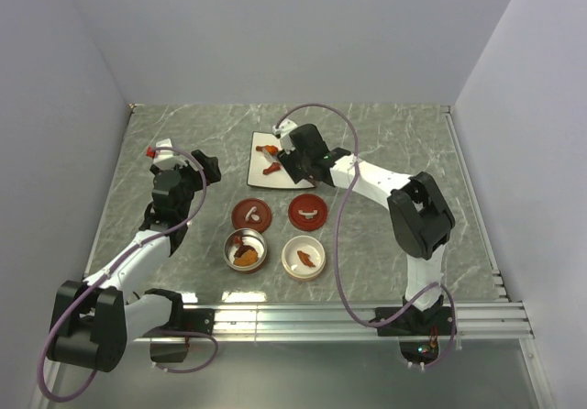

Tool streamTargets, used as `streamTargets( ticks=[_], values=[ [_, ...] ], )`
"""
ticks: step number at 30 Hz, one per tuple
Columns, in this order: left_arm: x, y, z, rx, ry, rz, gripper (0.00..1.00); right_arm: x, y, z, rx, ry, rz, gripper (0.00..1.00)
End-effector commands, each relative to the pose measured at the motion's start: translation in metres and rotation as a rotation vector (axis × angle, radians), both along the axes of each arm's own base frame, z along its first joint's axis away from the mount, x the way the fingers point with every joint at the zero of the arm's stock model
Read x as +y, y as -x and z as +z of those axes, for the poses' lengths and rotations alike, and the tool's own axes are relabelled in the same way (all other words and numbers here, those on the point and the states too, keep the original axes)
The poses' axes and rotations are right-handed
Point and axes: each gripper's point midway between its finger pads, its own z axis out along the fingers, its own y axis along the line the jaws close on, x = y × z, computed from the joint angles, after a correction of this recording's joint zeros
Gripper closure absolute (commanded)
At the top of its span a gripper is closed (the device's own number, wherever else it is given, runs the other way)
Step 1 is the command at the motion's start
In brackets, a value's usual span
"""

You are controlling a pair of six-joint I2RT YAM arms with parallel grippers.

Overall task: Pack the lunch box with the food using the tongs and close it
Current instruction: Pick up the food using the clamp

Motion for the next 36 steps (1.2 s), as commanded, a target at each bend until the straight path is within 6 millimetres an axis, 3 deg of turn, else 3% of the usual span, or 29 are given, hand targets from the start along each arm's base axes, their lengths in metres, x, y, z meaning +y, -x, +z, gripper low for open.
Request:
streamTargets(
  ticks=[1,13,18,22,25,27,30,36],
  values=[
    [0.001,-0.003,0.015,-0.053,0.008,0.011,0.01,0.012,-0.014,0.021,-0.052,-0.046,0.039,0.42],
    [0.001,-0.005,0.014,-0.049,0.006,0.011,0.01,0.021,-0.017,0.002,-0.006,-0.026,0.078,0.46],
    [0.000,-0.004,0.016,-0.056,0.008,0.008,0.01,0.014,-0.015,-0.001,0.004,-0.001,0.054,0.66],
    [0.000,-0.003,0.016,-0.056,0.008,0.006,0.01,0.011,-0.011,0.003,0.001,-0.005,0.048,0.73],
    [0.000,-0.003,0.016,-0.056,0.010,0.005,0.01,0.006,-0.010,0.017,-0.026,-0.018,0.029,0.74],
    [-0.001,-0.003,0.016,-0.056,0.010,0.003,0.01,0.001,0.000,0.038,-0.058,-0.048,0.030,0.74],
    [-0.001,-0.003,0.017,-0.061,0.009,0.002,0.01,-0.001,0.004,0.045,-0.061,-0.063,0.040,0.74],
    [0.000,-0.002,0.018,-0.064,0.011,0.003,0.01,-0.010,0.005,0.038,-0.053,-0.034,-0.001,0.74]
  ],
)
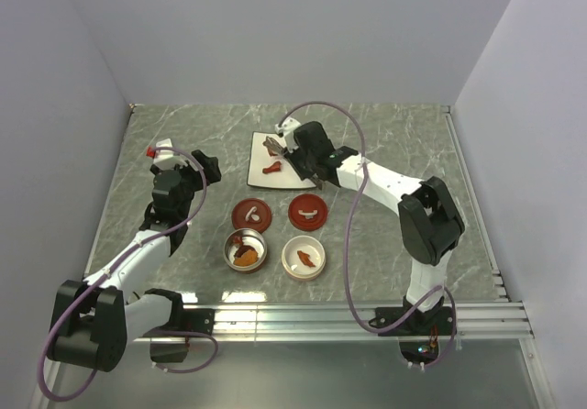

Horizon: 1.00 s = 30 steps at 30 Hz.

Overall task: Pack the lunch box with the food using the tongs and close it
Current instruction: Pick up the food using the clamp

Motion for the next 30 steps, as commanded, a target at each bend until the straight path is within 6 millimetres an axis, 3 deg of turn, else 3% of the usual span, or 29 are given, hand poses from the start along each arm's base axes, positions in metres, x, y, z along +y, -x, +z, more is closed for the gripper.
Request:
streamTargets(
  ticks=[1,5,11,21,25,30],
  values=[
    [0.000,-0.001,0.019,-0.065,0.013,0.003,0.00,-0.005,-0.005,0.022,-0.059,-0.025,-0.041,0.74],
    [0.000,-0.002,0.018,-0.062,0.011,0.003,0.01,-0.013,-0.001,0.028,-0.072,-0.031,-0.072,0.74],
    [-0.001,-0.002,0.017,-0.061,0.011,0.003,0.00,-0.027,0.025,0.043,-0.088,-0.074,-0.105,0.73],
    [-0.002,0.000,0.021,-0.072,0.016,-0.007,0.01,-0.044,0.092,0.060,-0.121,-0.114,-0.156,0.73],
    [-0.002,0.000,0.022,-0.074,0.016,-0.009,0.01,-0.037,0.130,0.059,-0.114,-0.128,-0.135,0.72],
    [-0.004,0.000,0.022,-0.071,0.015,-0.018,0.01,-0.044,0.164,0.068,-0.116,-0.177,-0.171,0.72]
  ],
)
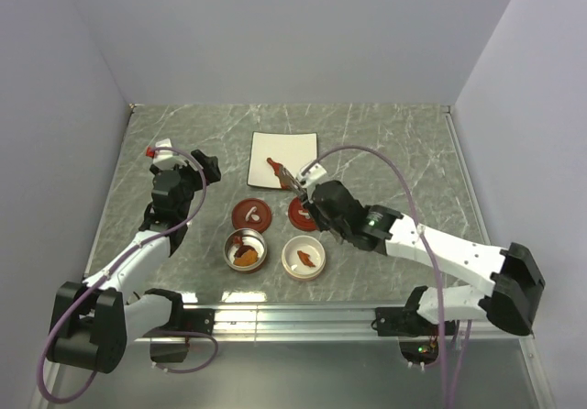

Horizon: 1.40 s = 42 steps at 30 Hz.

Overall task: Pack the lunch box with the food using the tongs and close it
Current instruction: Pick up the food using the clamp, then place the food into the lunch box

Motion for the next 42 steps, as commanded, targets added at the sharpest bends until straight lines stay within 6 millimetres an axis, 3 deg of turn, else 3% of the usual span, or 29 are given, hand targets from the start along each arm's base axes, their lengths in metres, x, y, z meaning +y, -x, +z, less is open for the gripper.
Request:
streamTargets(
  ticks=[1,12,26,38,42],
  values=[
    [-0.004,-0.001,0.018,-0.061,0.013,-0.017,0.01,-0.008,0.014,0.025,-0.044,-0.098,-0.087,0.71],
    [-0.003,0.002,0.024,-0.077,0.014,-0.014,0.01,-0.011,0.078,0.017,0.041,-0.183,-0.091,0.70],
    [-0.001,0.000,0.023,-0.074,0.010,-0.006,0.00,-0.041,0.143,0.004,0.117,-0.129,-0.124,0.70],
    [-0.001,0.001,0.025,-0.079,0.012,-0.008,0.01,-0.048,0.167,-0.009,0.160,-0.060,-0.124,0.69],
    [-0.002,0.001,0.025,-0.079,0.014,-0.009,0.01,-0.045,0.169,-0.010,0.161,-0.059,-0.109,0.63]
  ],
)
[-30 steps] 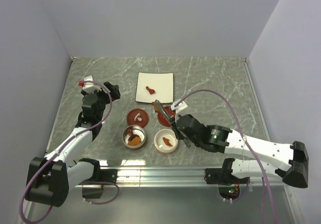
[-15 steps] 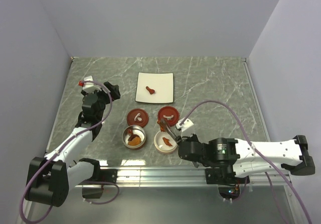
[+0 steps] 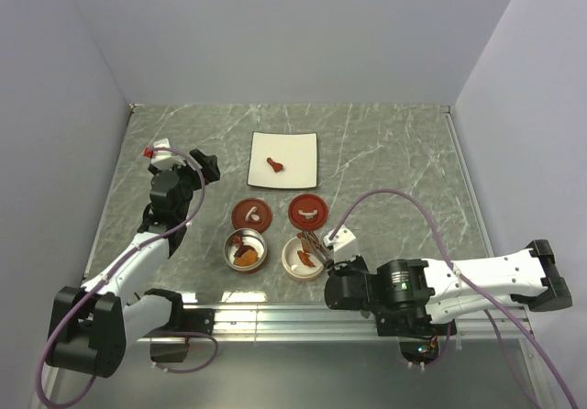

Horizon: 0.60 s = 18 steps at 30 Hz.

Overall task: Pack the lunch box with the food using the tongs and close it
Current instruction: Place the food into the lunch box

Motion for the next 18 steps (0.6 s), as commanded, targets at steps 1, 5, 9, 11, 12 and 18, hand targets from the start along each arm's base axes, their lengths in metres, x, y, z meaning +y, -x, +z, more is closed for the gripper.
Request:
streamTargets(
  ticks=[1,5,9,11,12,18],
  values=[
    [-0.0019,-0.0004,0.0175,-0.057,0.008,-0.009,0.00,0.0076,-0.0048,0.0160,-0.035,-0.056,-0.034,0.62],
    [-0.0022,0.0006,0.0172,-0.057,0.008,-0.011,0.01,0.0091,-0.0056,0.0166,-0.043,-0.046,-0.030,0.56],
    [-0.0019,0.0010,0.0188,-0.062,0.011,-0.009,0.00,0.0084,-0.0058,0.0168,-0.046,-0.040,-0.034,0.53],
    [-0.0014,0.0011,0.0194,-0.063,0.011,-0.007,0.01,0.0071,-0.0060,0.0171,-0.048,-0.039,-0.036,0.53],
    [-0.0016,0.0010,0.0188,-0.062,0.009,-0.009,0.01,0.0070,-0.0060,0.0177,-0.048,-0.042,-0.036,0.53],
    [-0.0026,0.0016,0.0192,-0.063,0.011,-0.014,0.01,0.0060,-0.0078,0.0230,-0.066,-0.049,-0.044,0.53]
  ],
)
